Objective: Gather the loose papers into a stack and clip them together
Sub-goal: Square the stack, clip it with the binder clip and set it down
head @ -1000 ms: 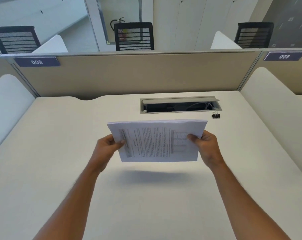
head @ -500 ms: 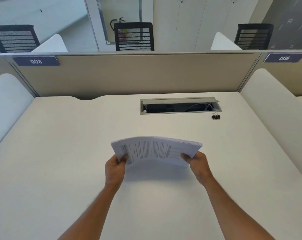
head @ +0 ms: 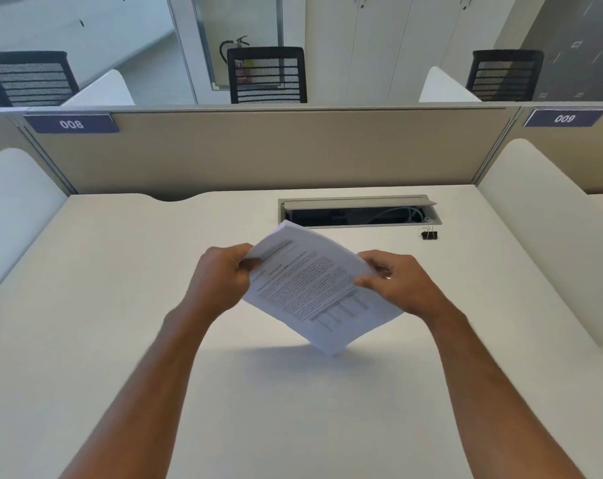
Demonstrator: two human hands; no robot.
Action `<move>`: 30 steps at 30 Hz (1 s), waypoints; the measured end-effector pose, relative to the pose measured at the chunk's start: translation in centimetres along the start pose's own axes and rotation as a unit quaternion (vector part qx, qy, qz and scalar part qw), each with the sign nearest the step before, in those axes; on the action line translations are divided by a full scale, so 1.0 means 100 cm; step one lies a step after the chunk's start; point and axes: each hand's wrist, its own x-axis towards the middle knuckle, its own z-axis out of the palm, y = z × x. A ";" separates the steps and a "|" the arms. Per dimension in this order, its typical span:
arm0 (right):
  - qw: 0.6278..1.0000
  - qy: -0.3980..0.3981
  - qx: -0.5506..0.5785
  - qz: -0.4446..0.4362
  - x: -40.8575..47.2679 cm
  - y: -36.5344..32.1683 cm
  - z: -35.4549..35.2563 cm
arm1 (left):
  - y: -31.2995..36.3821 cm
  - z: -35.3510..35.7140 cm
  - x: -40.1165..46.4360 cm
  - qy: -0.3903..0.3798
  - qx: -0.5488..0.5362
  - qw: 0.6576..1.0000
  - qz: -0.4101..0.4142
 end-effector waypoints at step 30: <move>0.939 0.126 0.311 0.080 0.002 0.043 0.075 | -0.007 0.082 -0.028 0.078 -0.432 0.875 -0.201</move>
